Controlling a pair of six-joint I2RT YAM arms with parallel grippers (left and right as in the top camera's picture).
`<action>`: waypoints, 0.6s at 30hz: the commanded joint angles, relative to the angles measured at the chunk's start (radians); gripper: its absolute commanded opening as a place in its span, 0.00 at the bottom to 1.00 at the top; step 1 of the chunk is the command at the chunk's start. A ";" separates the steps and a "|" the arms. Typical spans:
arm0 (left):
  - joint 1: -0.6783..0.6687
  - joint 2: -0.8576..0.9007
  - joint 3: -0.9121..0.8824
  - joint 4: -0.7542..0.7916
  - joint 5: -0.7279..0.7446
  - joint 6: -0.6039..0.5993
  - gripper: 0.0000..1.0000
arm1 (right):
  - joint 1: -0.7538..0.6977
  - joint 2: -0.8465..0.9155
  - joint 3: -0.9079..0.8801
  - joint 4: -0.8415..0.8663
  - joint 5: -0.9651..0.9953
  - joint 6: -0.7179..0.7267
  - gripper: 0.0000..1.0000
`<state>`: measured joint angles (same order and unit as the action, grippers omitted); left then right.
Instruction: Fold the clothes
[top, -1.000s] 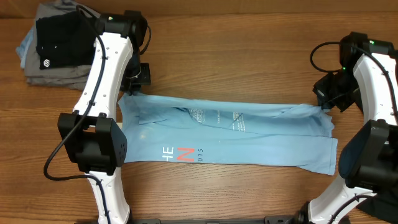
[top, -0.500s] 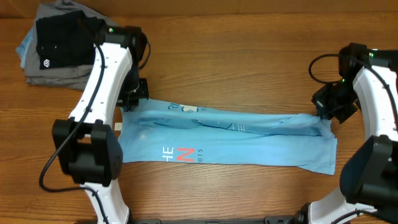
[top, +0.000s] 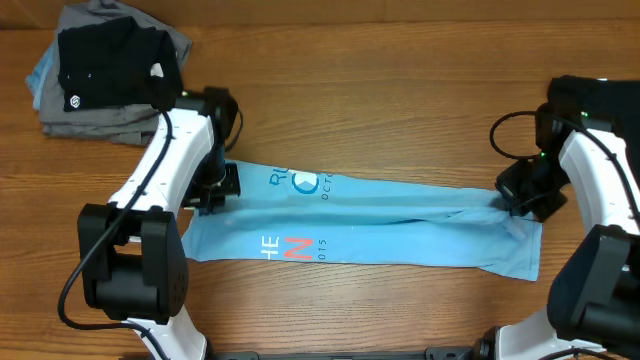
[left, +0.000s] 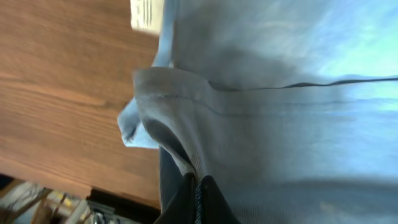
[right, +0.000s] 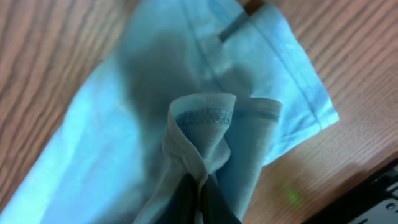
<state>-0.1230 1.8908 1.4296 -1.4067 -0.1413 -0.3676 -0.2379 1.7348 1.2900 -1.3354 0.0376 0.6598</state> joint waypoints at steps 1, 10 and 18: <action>0.033 -0.019 -0.054 0.015 0.001 -0.014 0.04 | -0.023 -0.073 -0.036 -0.001 0.039 0.013 0.04; 0.051 -0.019 -0.101 0.062 0.006 -0.014 0.04 | -0.018 -0.078 -0.112 0.019 0.050 -0.005 0.04; 0.051 -0.019 -0.101 0.073 0.012 -0.014 0.98 | -0.018 -0.078 -0.177 0.064 0.047 -0.024 1.00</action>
<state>-0.0769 1.8908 1.3319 -1.3365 -0.1310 -0.3679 -0.2546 1.6802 1.1210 -1.2778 0.0677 0.6483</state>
